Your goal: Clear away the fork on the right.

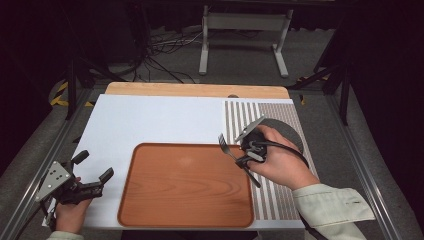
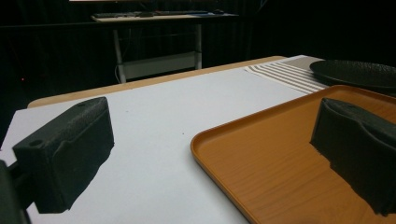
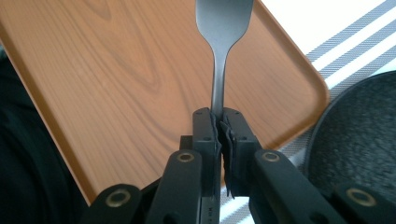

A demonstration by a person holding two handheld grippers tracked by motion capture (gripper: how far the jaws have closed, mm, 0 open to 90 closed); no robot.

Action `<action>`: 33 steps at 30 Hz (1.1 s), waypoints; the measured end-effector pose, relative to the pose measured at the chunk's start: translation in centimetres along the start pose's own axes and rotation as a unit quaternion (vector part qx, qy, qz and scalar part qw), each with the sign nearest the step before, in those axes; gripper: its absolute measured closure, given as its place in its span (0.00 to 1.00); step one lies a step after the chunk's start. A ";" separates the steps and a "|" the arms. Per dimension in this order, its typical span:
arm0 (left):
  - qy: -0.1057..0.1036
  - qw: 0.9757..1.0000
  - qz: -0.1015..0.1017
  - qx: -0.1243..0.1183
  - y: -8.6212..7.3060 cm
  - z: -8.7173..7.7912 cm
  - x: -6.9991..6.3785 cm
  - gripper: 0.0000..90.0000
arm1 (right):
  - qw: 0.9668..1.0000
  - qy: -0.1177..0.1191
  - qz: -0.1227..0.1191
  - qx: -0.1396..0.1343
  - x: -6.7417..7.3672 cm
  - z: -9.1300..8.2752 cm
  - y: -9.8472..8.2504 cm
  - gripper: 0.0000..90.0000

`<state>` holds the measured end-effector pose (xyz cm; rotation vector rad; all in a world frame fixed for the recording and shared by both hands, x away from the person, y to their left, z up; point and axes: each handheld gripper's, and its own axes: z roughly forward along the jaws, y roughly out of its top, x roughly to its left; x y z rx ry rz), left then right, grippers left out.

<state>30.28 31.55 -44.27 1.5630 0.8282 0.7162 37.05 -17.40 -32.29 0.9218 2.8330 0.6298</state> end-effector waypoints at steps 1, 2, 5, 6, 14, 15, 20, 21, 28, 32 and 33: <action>0.000 1.000 0.001 0.000 0.0 0.0 0.0 0.00 | 1.000 0.003 0.010 -0.001 0.1 0.2 0.2 0.95; 0.001 1.000 0.001 -0.001 0.0 0.0 0.0 0.00 | 1.000 0.006 0.017 -0.002 0.2 0.3 0.3 0.95; 0.001 1.000 0.001 0.000 0.0 0.0 0.0 0.00 | 0.999 0.007 0.031 0.000 0.4 0.7 0.8 0.95; 0.001 1.000 0.001 0.000 0.0 0.0 0.0 0.00 | 0.999 0.012 0.038 0.001 0.5 1.0 1.0 0.95; 0.001 1.000 0.002 -0.001 0.0 0.0 0.0 0.00 | 0.997 0.015 0.070 0.010 1.0 2.0 1.8 0.95; 0.001 1.000 0.002 -0.001 0.0 0.0 0.0 0.00 | 0.997 0.017 0.076 0.011 1.0 2.1 1.9 0.95; 0.002 1.000 0.002 -0.001 0.0 -0.1 0.0 0.00 | 0.994 0.020 0.105 0.024 1.2 2.9 2.2 0.95; 0.002 1.000 0.002 -0.001 0.0 -0.1 0.0 0.00 | 0.994 0.018 0.108 0.025 1.2 3.0 2.2 0.95; 0.002 1.000 0.002 -0.001 0.0 -0.1 0.1 0.00 | 0.990 0.017 0.134 0.039 1.4 3.8 2.5 0.95; 0.002 1.000 0.002 -0.002 0.0 -0.1 0.0 0.00 | 0.987 0.006 0.150 0.055 1.5 4.6 2.6 0.95; 0.002 1.000 0.002 -0.001 0.0 -0.1 0.0 0.00 | 0.986 0.006 0.154 0.062 1.5 5.0 2.6 0.95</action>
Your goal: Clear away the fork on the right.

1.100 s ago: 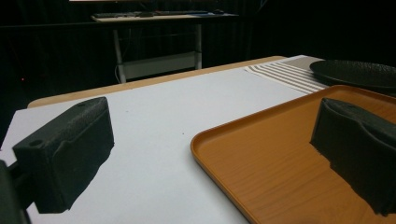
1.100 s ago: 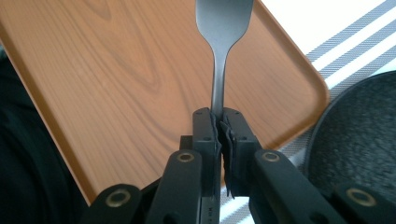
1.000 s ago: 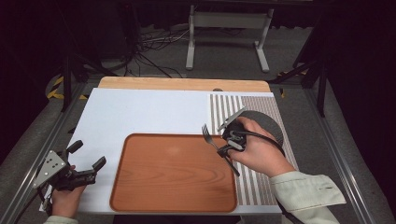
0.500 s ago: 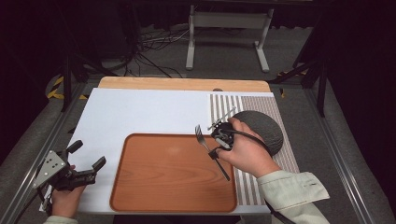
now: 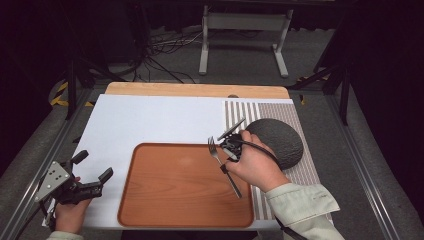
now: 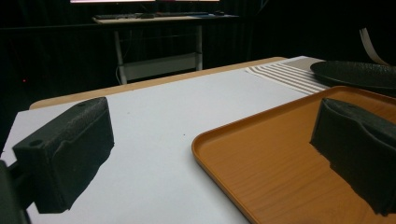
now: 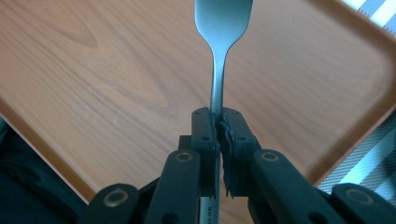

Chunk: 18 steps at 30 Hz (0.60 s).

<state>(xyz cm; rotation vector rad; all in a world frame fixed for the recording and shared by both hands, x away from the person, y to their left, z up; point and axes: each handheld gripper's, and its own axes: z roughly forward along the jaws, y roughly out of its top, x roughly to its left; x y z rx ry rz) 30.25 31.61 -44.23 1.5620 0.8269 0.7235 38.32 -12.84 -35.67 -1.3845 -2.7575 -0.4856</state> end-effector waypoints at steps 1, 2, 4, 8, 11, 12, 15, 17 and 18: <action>0.000 1.000 0.000 0.001 0.0 0.0 0.0 0.00 | 1.000 0.002 0.004 0.004 0.0 0.2 0.0 0.95; 0.000 1.000 0.000 0.000 0.0 0.0 0.0 0.00 | 1.000 0.003 0.006 0.009 0.1 0.4 0.0 0.95; 0.001 1.000 0.001 0.000 0.0 0.0 0.0 0.00 | 1.000 0.002 0.010 0.014 0.1 0.8 0.1 0.95; 0.002 1.000 0.000 0.000 0.0 0.0 0.1 0.00 | 1.000 0.003 0.017 0.023 0.1 1.2 0.1 0.95; 0.001 1.000 -0.001 0.000 0.0 0.0 0.1 0.00 | 0.999 0.002 0.025 0.034 0.1 1.8 0.2 0.95; 0.002 1.000 0.000 0.000 0.0 -0.1 0.1 0.00 | 0.999 0.003 0.026 0.036 0.0 2.0 0.2 0.95; 0.002 1.000 0.000 0.000 0.0 -0.1 0.1 0.00 | 0.998 0.003 0.030 0.047 -0.1 2.5 0.2 0.95; 0.001 1.000 0.000 0.001 0.0 -0.1 0.1 0.00 | 0.998 0.003 0.035 0.055 -0.1 2.9 0.2 0.95; 0.001 1.000 0.000 0.001 0.0 -0.1 0.1 0.00 | 0.998 0.002 0.037 0.058 -0.1 3.0 0.2 0.95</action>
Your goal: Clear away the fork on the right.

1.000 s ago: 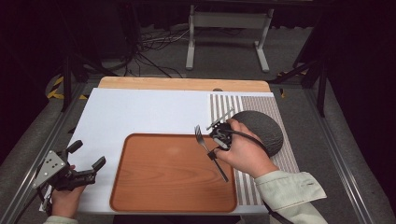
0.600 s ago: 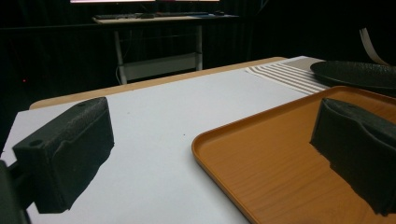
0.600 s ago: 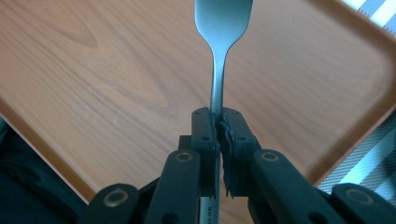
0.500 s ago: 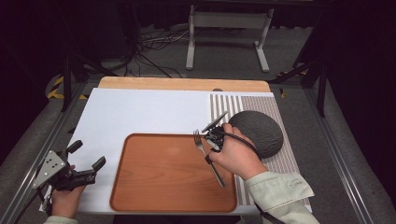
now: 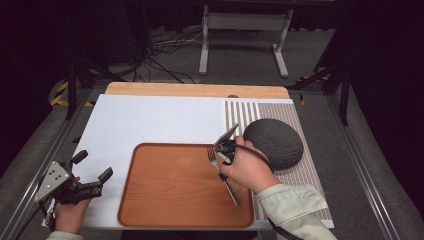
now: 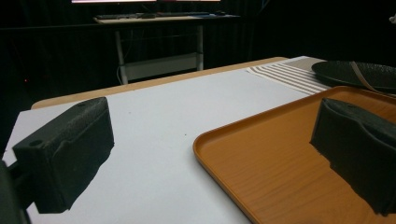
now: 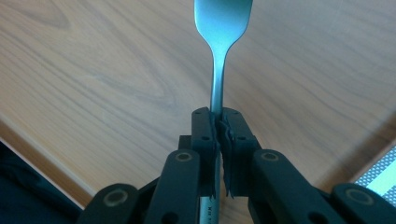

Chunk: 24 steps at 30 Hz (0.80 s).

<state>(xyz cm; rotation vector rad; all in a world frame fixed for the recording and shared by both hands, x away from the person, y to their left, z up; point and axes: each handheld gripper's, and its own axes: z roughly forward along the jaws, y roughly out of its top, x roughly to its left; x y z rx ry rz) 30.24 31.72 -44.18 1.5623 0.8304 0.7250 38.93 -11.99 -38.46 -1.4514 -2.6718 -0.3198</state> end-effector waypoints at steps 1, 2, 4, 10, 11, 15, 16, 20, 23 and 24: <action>0.000 1.000 0.000 0.000 0.0 0.0 0.0 0.00 | 1.000 0.001 0.002 0.004 0.0 0.1 0.0 0.95; 0.000 1.000 0.000 0.000 0.0 0.0 0.0 0.00 | 1.000 0.000 0.004 0.006 -0.1 0.2 0.0 0.95; 0.001 1.000 0.000 0.001 0.0 0.0 0.0 0.00 | 1.000 -0.001 0.006 0.010 -0.2 0.4 0.0 0.95; 0.001 1.000 0.000 0.000 0.0 0.0 0.0 0.00 | 1.000 -0.001 0.017 0.020 -0.5 1.1 -0.1 0.95; 0.001 1.000 0.001 0.001 0.0 0.0 0.0 0.00 | 1.000 -0.001 0.018 0.022 -0.6 1.3 -0.1 0.95; 0.002 1.000 0.001 0.002 0.0 0.1 0.0 0.00 | 0.999 0.001 0.028 0.022 -0.9 1.6 -0.1 0.94; 0.002 1.000 0.001 0.001 0.0 0.1 0.0 0.00 | 0.999 0.000 0.029 0.022 -1.0 1.7 -0.1 0.95; 0.002 1.000 0.001 0.001 0.0 0.1 0.0 0.00 | 0.999 -0.001 0.036 0.025 -1.2 1.9 -0.1 0.94; 0.002 1.000 0.002 0.004 0.0 0.1 0.0 0.00 | 0.999 0.000 0.038 0.025 -1.3 2.1 -0.2 0.94; 0.002 1.000 0.002 0.004 0.0 0.1 0.0 0.00 | 0.999 0.002 0.039 0.025 -1.3 2.1 -0.2 0.94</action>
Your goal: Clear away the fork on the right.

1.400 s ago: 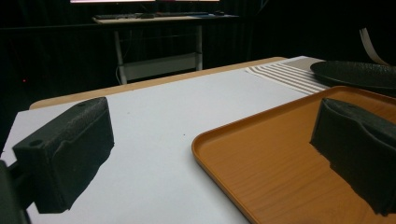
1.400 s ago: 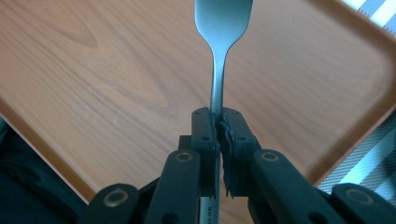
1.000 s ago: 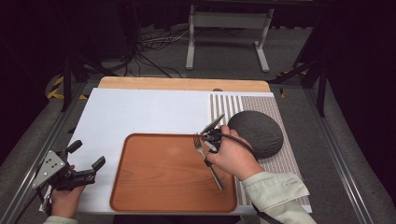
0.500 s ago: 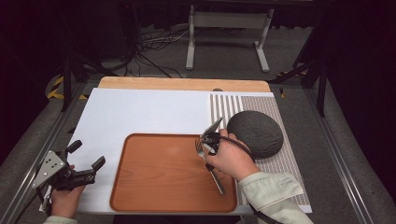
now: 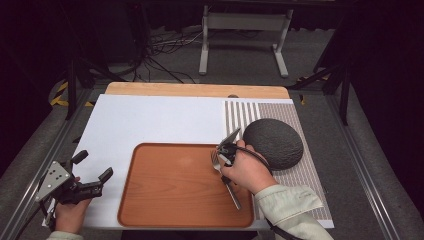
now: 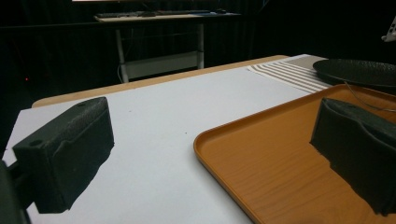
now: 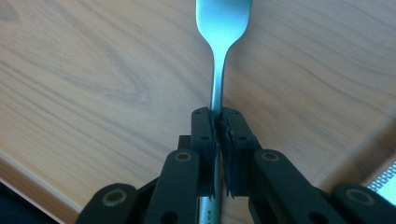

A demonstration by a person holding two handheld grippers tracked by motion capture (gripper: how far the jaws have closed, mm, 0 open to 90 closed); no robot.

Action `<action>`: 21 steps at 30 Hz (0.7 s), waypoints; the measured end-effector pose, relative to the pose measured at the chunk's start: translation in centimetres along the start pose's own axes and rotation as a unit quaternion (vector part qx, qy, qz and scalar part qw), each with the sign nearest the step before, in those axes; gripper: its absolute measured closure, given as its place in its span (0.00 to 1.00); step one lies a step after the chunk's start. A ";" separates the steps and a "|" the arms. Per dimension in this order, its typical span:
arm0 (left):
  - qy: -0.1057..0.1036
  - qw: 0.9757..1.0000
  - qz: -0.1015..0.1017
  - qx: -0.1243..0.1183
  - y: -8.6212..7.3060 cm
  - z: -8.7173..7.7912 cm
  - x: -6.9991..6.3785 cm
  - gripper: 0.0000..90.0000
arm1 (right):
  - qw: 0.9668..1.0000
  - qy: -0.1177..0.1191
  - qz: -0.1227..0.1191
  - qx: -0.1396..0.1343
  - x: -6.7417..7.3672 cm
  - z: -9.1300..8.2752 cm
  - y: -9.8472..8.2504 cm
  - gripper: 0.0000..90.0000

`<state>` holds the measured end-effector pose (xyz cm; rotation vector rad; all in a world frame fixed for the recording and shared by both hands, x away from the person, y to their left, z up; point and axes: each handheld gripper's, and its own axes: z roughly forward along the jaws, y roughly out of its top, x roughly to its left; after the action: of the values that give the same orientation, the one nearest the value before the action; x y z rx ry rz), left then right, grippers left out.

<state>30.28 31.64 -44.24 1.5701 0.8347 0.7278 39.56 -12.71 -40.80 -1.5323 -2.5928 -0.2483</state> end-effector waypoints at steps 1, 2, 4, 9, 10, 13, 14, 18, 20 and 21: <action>0.000 1.000 0.000 0.000 0.0 0.0 0.0 0.00 | 1.000 0.001 0.001 0.001 0.0 0.0 0.0 0.94; 0.000 1.000 0.000 -0.001 0.0 0.0 0.0 0.00 | 1.000 0.001 0.002 0.002 -0.1 0.1 0.0 0.94; 0.000 1.000 -0.001 -0.001 0.0 0.0 0.0 0.00 | 1.000 0.001 0.002 0.003 -0.1 0.1 0.0 0.93; -0.001 1.000 -0.001 -0.001 0.0 0.0 0.0 0.00 | 1.000 0.002 0.001 0.002 0.0 0.0 0.0 0.91; 0.000 1.000 0.000 -0.002 0.0 0.0 0.0 0.00 | 1.000 0.003 0.000 -0.001 0.1 0.0 0.0 0.91; 0.000 1.000 -0.001 -0.002 0.0 0.0 0.0 0.00 | 1.000 0.002 -0.009 -0.008 0.2 -0.2 0.0 0.90; 0.000 1.000 -0.002 -0.002 0.0 0.0 0.0 0.00 | 1.000 0.002 -0.010 -0.010 0.3 -0.3 0.1 0.90; 0.000 1.000 -0.002 -0.003 0.0 0.0 0.0 0.00 | 0.999 0.002 -0.021 -0.027 0.3 -0.8 0.0 0.85; 0.000 1.000 -0.001 -0.003 0.0 0.0 0.0 0.00 | 0.999 0.003 -0.026 -0.036 0.3 -1.0 0.0 0.83; 0.000 1.000 -0.001 -0.003 0.0 0.0 0.0 0.00 | 0.998 0.002 -0.034 -0.044 0.3 -1.1 0.0 0.79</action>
<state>30.27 31.65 -44.24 1.5629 0.8330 0.7280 39.40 -12.65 -39.66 -1.4707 -2.6664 -0.3777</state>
